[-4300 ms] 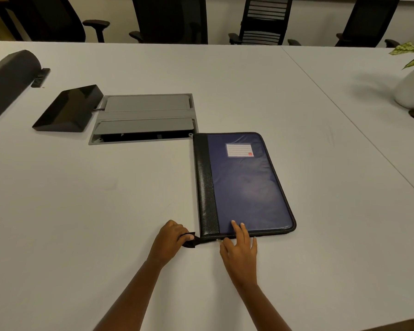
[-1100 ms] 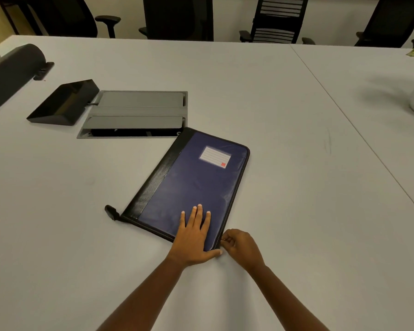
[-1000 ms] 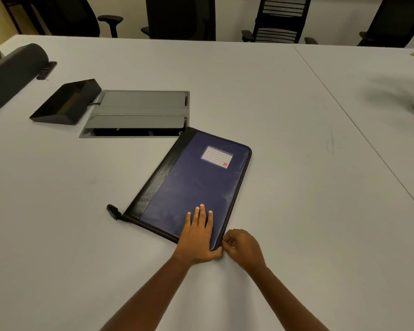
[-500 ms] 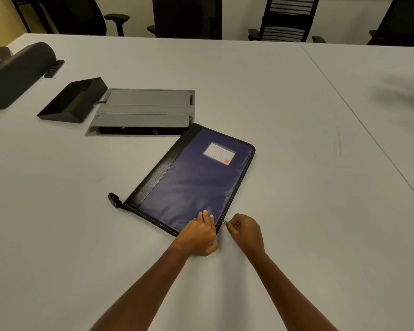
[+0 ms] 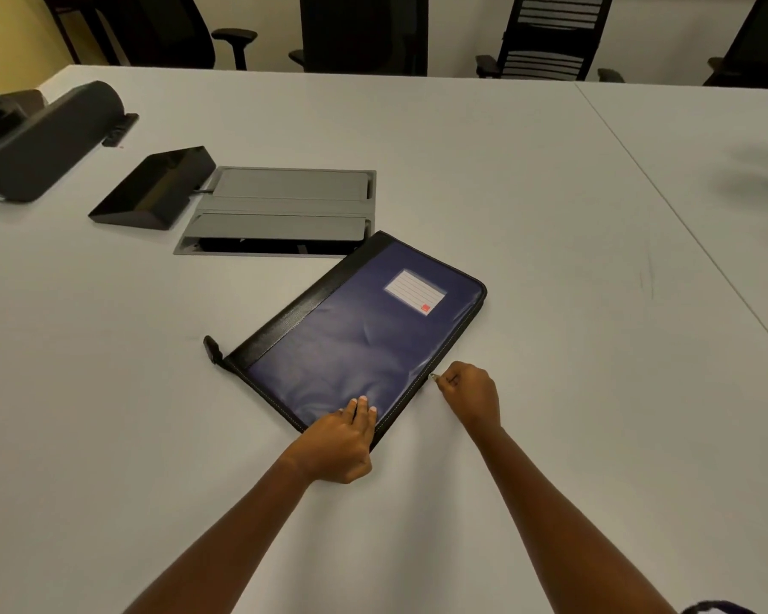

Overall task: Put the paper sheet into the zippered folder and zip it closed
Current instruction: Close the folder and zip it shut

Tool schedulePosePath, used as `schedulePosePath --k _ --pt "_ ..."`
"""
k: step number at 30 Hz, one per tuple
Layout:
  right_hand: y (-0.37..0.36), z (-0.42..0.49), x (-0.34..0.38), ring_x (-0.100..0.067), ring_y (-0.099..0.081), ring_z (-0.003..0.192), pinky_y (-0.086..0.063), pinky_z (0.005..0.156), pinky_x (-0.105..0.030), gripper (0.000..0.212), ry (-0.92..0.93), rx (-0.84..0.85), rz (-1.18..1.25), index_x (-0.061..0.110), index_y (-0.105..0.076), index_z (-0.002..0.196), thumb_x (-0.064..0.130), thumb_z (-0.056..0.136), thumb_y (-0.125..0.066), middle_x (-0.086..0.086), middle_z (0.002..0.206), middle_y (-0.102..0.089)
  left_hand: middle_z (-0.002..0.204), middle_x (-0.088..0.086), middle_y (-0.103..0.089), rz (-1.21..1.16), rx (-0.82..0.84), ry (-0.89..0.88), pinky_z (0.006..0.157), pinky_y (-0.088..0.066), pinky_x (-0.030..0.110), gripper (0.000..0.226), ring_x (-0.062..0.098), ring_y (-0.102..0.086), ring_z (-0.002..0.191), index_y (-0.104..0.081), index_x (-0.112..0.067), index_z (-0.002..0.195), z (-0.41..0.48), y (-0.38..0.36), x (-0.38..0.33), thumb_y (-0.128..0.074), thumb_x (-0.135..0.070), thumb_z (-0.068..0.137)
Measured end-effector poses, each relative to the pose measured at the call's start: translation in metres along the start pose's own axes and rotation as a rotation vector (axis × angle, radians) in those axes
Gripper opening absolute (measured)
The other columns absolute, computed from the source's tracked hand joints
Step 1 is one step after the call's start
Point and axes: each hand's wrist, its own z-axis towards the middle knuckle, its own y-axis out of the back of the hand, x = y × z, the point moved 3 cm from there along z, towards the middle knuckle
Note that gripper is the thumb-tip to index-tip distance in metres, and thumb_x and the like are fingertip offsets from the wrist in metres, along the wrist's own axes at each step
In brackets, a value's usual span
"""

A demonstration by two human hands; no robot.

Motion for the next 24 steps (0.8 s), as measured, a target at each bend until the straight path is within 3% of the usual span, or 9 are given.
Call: schedulePosePath --k 2,3,6,10,12,14,16,21,24 --pt "-0.001 0.005 0.003 -0.028 -0.064 0.080 -0.041 0.066 -0.023 0.023 0.003 0.013 -0.019 -0.001 -0.065 0.088 0.020 0.087 -0.059 -0.018 0.088 -0.070 0.118 0.025 -0.065 0.028 -0.081 -0.041 0.087 -0.055 0.028 0.074 0.029 -0.064 0.111 -0.061 0.006 0.117 -0.009 0.007 0.005 -0.069 -0.048 0.068" --pt "-0.002 0.006 0.004 -0.028 -0.064 0.080 -0.041 0.066 -0.023 0.023 0.009 0.024 -0.031 -0.001 -0.065 0.089 0.020 0.087 -0.058 -0.018 0.089 -0.070 0.101 0.016 -0.075 0.049 -0.139 -0.060 0.072 -0.059 0.022 0.070 0.021 -0.072 0.094 -0.072 -0.002 0.101 -0.012 0.009 0.007 -0.077 -0.050 0.051" --pt "-0.010 0.006 0.007 -0.027 -0.063 0.080 -0.040 0.068 -0.022 0.023 0.022 0.051 -0.045 -0.002 -0.065 0.090 0.019 0.089 -0.055 -0.018 0.090 -0.069 0.094 0.008 -0.077 0.014 -0.232 -0.056 0.059 -0.059 0.019 0.065 0.017 -0.075 0.084 -0.077 -0.007 0.092 -0.016 0.002 0.013 -0.082 -0.046 0.039" --pt "-0.013 0.002 0.009 -0.017 -0.052 0.068 -0.037 0.061 -0.019 0.019 0.050 0.057 -0.002 0.002 -0.063 0.081 0.017 0.089 -0.056 -0.016 0.077 -0.063 0.107 0.007 -0.074 -0.072 -0.306 0.048 0.067 -0.060 0.025 0.068 0.018 -0.072 0.094 -0.073 -0.009 0.104 -0.014 -0.004 0.012 -0.081 -0.044 0.047" --pt "-0.013 0.001 0.011 -0.017 -0.050 0.066 -0.032 0.053 -0.013 0.019 0.075 0.055 0.001 0.003 -0.063 0.078 0.017 0.088 -0.056 -0.013 0.074 -0.060 0.116 0.010 -0.070 -0.123 -0.332 0.156 0.078 -0.059 0.031 0.068 0.022 -0.069 0.103 -0.068 -0.008 0.112 -0.007 -0.001 0.010 -0.079 -0.045 0.056" --pt "-0.015 -0.001 0.013 -0.016 -0.051 0.068 -0.036 0.056 -0.013 0.021 0.083 0.066 0.001 -0.001 -0.064 0.083 0.018 0.088 -0.056 -0.016 0.080 -0.066 0.142 0.018 -0.047 -0.230 -0.293 0.270 0.105 -0.042 0.037 0.070 0.028 -0.048 0.131 -0.044 -0.004 0.136 0.006 0.000 0.008 -0.061 -0.044 0.081" --pt "-0.018 -0.005 0.014 -0.017 -0.054 0.072 -0.040 0.065 -0.020 0.022 0.085 0.084 -0.002 -0.001 -0.065 0.088 0.019 0.089 -0.057 -0.018 0.088 -0.068 0.157 0.016 -0.014 -0.293 -0.184 0.346 0.119 -0.016 0.039 0.068 0.029 -0.014 0.146 -0.011 -0.006 0.148 0.023 -0.003 0.008 -0.035 -0.044 0.096" --pt "-0.030 -0.026 0.017 -0.018 -0.055 0.073 -0.039 0.069 -0.020 0.021 0.128 0.122 0.028 -0.001 -0.065 0.090 0.018 0.089 -0.056 -0.020 0.091 -0.069 0.159 0.016 -0.003 -0.288 -0.117 0.408 0.120 -0.008 0.040 0.071 0.029 -0.003 0.147 0.000 -0.007 0.148 0.053 -0.002 0.007 -0.028 -0.048 0.098" --pt "-0.039 -0.037 0.017 -0.025 -0.062 0.086 -0.041 0.076 -0.019 0.024 0.116 0.169 0.055 0.000 -0.064 0.098 0.021 0.089 -0.056 -0.017 0.100 -0.069 0.159 0.017 -0.002 -0.237 -0.120 0.384 0.120 -0.009 0.041 0.075 0.031 -0.003 0.147 0.002 -0.006 0.148 0.058 -0.005 0.009 -0.029 -0.050 0.096"
